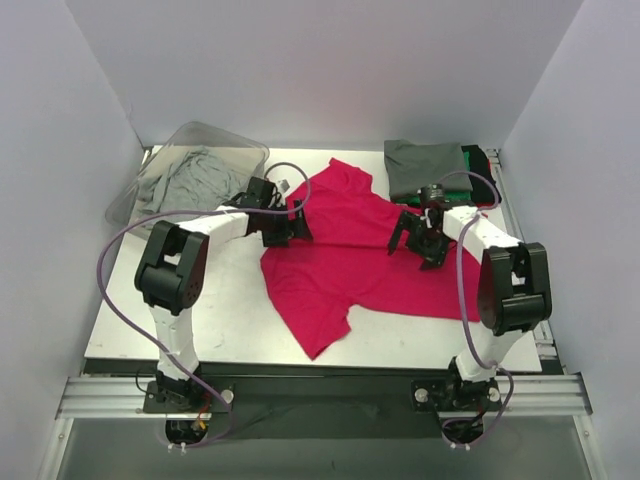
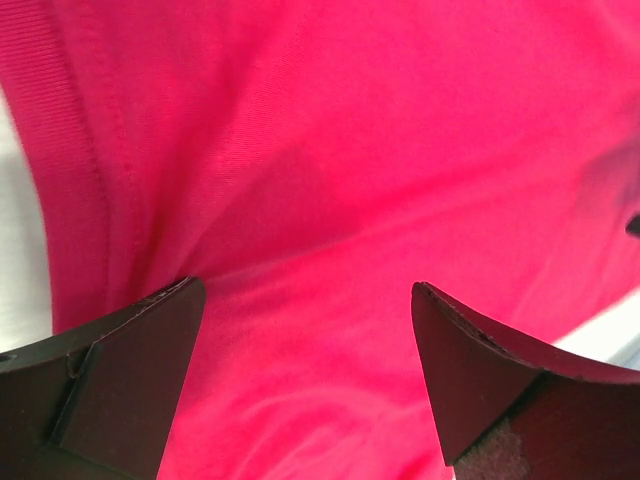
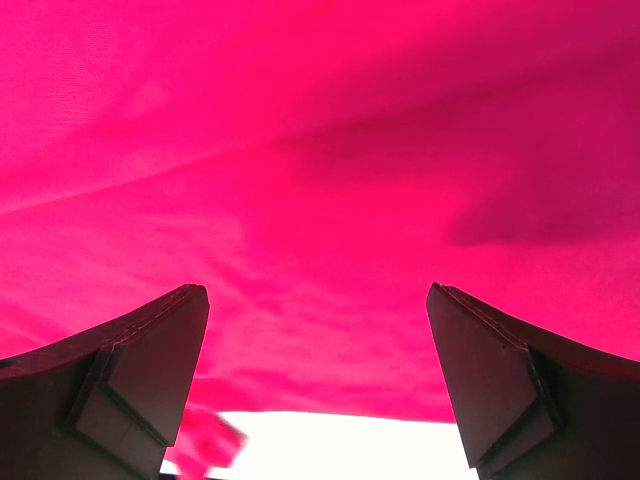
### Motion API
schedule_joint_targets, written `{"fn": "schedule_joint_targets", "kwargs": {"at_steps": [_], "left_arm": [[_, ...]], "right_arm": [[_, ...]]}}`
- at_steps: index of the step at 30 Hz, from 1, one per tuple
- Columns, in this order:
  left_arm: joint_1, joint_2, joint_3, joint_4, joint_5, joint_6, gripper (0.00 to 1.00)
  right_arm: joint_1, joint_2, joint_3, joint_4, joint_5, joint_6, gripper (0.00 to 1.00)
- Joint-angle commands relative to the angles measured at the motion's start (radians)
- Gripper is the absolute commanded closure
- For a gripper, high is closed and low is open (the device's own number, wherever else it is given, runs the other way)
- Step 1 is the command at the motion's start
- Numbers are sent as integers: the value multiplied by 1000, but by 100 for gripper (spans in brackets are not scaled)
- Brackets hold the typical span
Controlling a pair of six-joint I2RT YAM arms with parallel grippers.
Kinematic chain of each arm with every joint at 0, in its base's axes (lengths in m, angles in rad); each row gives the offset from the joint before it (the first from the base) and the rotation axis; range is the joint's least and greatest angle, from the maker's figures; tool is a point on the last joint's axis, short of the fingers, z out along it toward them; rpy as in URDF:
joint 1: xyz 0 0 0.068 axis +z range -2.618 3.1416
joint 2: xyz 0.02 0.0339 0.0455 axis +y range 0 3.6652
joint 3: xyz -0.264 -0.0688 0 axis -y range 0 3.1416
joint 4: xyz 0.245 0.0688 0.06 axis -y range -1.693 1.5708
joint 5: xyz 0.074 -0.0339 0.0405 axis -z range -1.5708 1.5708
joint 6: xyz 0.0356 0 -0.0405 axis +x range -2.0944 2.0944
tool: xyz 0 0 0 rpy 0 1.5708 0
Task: Fold and stack the t-shirts
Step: Flatten out the tshirt
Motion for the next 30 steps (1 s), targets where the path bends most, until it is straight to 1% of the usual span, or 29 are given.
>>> {"fn": "schedule_joint_targets", "kwargs": {"at_steps": [1, 5, 9, 15, 20, 23, 26, 30], "left_arm": [[45, 18, -36, -141, -119, 116, 3], [48, 37, 20, -174, -124, 174, 3], [46, 45, 121, -214, -136, 205, 3], [26, -41, 169, -244, -150, 213, 3], [-3, -139, 95, -264, -153, 168, 3], [-10, -169, 14, -247, -104, 122, 3], [-10, -183, -80, -208, -66, 82, 3], [-4, -159, -108, -230, -70, 94, 3]], "right_arm": [[64, 29, 50, -32, -1, 34, 3], [110, 66, 78, -36, -1, 50, 3], [132, 68, 107, -49, -1, 56, 3], [137, 26, 92, -61, 7, 65, 3], [137, -6, 15, -62, 3, 77, 3], [141, -8, -8, -62, 14, 76, 3], [144, 2, -23, -61, 19, 74, 3], [149, 20, -25, -56, 26, 71, 3]]}}
